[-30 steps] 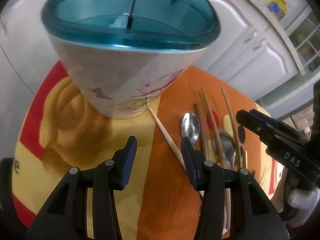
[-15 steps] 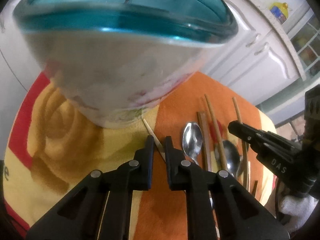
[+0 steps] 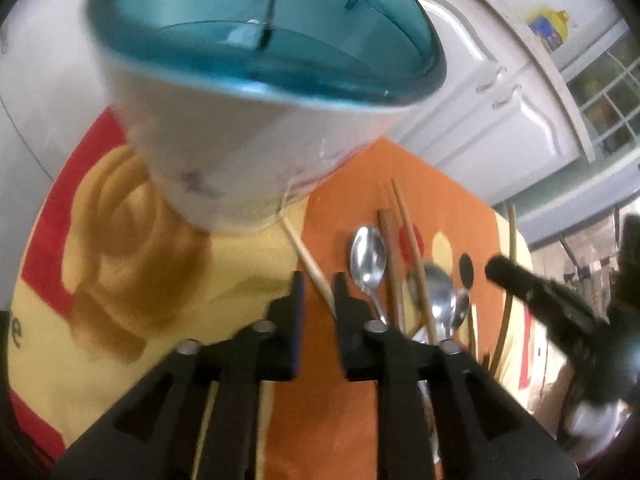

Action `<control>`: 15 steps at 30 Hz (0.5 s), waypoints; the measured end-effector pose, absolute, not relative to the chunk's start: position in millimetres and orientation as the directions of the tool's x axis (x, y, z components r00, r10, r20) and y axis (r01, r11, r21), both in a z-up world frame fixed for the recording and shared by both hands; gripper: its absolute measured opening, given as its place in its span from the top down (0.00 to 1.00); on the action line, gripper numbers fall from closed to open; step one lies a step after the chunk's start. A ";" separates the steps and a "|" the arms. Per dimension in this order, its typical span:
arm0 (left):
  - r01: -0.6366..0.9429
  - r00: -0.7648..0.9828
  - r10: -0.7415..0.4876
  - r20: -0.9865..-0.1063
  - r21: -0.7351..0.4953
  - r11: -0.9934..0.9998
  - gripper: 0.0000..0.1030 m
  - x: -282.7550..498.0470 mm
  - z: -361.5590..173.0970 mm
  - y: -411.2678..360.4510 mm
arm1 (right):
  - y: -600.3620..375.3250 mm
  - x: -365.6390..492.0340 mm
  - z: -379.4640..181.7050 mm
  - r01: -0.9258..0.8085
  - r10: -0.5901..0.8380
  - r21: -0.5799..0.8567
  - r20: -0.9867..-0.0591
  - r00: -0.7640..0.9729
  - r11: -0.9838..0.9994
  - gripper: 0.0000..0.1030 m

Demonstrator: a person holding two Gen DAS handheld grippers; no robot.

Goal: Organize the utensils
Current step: 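Grasp a wooden chopstick with the right tool while the left tool grasps another chopstick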

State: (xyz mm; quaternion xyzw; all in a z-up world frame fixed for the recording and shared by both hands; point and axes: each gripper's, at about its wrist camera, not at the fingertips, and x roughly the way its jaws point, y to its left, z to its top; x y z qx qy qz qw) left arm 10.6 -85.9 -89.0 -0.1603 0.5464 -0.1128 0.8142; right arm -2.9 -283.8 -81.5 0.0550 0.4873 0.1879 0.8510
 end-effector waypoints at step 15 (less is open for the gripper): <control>0.083 0.359 -0.337 -0.870 -0.331 0.940 0.96 -9.2 -106.3 -80.2 | -292.5 -14.5 -72.6 -0.261 0.396 0.304 -0.785 0.476 0.916 0.95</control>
